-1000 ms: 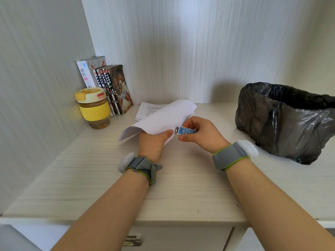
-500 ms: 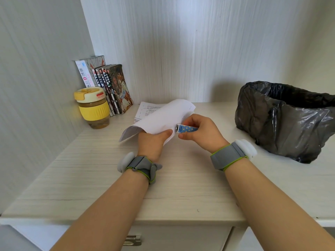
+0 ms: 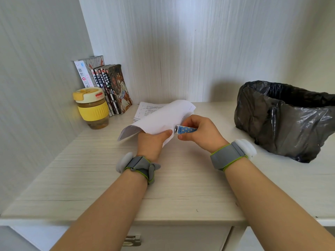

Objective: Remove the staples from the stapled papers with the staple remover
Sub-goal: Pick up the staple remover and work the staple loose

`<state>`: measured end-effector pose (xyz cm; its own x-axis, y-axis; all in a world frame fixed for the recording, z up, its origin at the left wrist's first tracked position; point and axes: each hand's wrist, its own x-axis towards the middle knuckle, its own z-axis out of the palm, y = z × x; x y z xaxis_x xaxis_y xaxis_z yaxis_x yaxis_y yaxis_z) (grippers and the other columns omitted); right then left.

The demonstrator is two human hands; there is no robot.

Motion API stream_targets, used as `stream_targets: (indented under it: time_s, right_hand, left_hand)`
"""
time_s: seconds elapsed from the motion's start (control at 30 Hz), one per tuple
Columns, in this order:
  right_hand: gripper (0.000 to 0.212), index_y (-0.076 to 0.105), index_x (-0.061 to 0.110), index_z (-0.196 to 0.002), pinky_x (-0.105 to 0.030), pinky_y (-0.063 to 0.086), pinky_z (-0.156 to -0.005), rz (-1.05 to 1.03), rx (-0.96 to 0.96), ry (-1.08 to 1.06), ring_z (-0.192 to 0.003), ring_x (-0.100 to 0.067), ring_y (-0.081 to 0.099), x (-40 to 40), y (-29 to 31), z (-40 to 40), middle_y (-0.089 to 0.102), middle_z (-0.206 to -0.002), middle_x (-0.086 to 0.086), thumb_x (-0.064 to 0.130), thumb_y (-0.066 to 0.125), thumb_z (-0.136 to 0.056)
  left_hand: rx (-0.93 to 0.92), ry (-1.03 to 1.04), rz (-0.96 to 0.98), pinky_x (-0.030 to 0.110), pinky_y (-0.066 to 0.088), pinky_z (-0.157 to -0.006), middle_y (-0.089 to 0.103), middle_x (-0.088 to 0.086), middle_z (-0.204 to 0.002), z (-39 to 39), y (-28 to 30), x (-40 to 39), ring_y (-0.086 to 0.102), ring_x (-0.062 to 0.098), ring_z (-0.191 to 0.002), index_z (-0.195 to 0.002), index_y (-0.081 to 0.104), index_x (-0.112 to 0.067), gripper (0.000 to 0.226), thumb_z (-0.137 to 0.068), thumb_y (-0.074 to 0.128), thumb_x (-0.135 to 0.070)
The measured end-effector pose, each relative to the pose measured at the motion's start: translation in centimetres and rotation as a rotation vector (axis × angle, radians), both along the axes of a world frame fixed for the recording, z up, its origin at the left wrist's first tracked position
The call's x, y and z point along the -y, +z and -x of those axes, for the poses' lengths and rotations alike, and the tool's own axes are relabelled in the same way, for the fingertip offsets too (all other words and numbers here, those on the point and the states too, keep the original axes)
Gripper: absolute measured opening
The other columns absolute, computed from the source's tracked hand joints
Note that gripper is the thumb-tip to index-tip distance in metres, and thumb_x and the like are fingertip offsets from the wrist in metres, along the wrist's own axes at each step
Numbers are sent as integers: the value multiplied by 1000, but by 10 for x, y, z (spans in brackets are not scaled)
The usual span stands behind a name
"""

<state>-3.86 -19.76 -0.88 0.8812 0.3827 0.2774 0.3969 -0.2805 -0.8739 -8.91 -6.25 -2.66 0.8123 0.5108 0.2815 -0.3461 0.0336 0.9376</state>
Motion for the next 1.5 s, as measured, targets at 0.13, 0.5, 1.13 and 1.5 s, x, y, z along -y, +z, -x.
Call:
stream_targets:
  time_s: [0.13,0.5,1.13,1.5]
  right_hand:
    - [29,55,21,-67,-18,42,-63,-27,-23,20,-66,-11,51,-1,1,2,55,-71,2,4,78,-66]
    - [29,56,18,-66,-23,45,-65,-84,-61,42,-64,-12,52,-2,1,4,57,-69,0,-1,77,-65]
    - [28,51,19,-67,-29,45,-64,71,147,-86,-67,-14,52,-15,-4,15,55,-71,2,6,75,-64]
    - [5,59,-3,-80,-37,34,-62,308,662,-115,-77,-20,33,-31,-10,24,54,-86,-19,-3,58,-75]
  left_hand:
    - [-8,-12,-21,19,48,-76,61,-4,-98,-1,-3,-2,58,12,-91,-89,58,-23,36,-72,71,6]
    - [-28,-32,-50,34,46,-92,63,-2,-101,-6,-7,-8,60,18,-98,-82,61,-29,37,-71,72,4]
    - [-70,47,-48,33,48,-91,66,-13,-90,-8,-10,-12,63,14,-93,-80,63,-27,27,-67,78,-8]
    - [-190,73,-124,4,40,-72,64,1,-106,-4,-7,-16,56,16,-109,-93,71,-15,13,-82,64,-14]
